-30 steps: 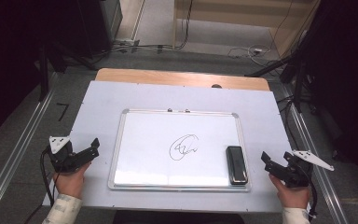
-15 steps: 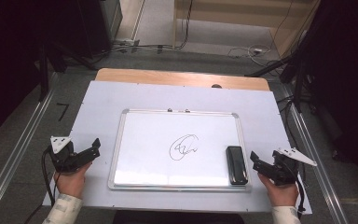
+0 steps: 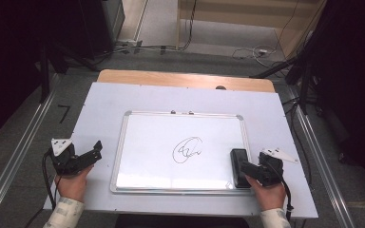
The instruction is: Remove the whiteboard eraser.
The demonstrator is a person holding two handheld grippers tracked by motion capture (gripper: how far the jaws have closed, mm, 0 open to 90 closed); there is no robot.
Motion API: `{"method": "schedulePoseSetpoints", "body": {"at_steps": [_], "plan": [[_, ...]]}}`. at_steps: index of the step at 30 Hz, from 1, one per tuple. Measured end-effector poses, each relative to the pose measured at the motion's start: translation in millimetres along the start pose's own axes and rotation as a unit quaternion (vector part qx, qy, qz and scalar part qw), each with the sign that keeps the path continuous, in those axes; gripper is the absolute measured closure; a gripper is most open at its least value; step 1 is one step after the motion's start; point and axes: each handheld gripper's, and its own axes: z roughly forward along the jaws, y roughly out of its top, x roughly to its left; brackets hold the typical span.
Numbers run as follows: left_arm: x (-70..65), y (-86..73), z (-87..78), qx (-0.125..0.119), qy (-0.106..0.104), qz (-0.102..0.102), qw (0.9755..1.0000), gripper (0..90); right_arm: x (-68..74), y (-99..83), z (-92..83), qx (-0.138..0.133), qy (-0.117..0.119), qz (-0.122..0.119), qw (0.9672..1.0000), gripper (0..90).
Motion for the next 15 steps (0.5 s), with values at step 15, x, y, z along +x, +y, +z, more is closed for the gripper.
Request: {"method": "schedulePoseSetpoints", "body": {"at_steps": [15], "plan": [[0.2,0.1,-0.1,0.000,-0.001,0.000,1.0000,3.0,24.0,-5.6,18.3,0.025,-0.025,-0.022,0.9991,25.6]]}}
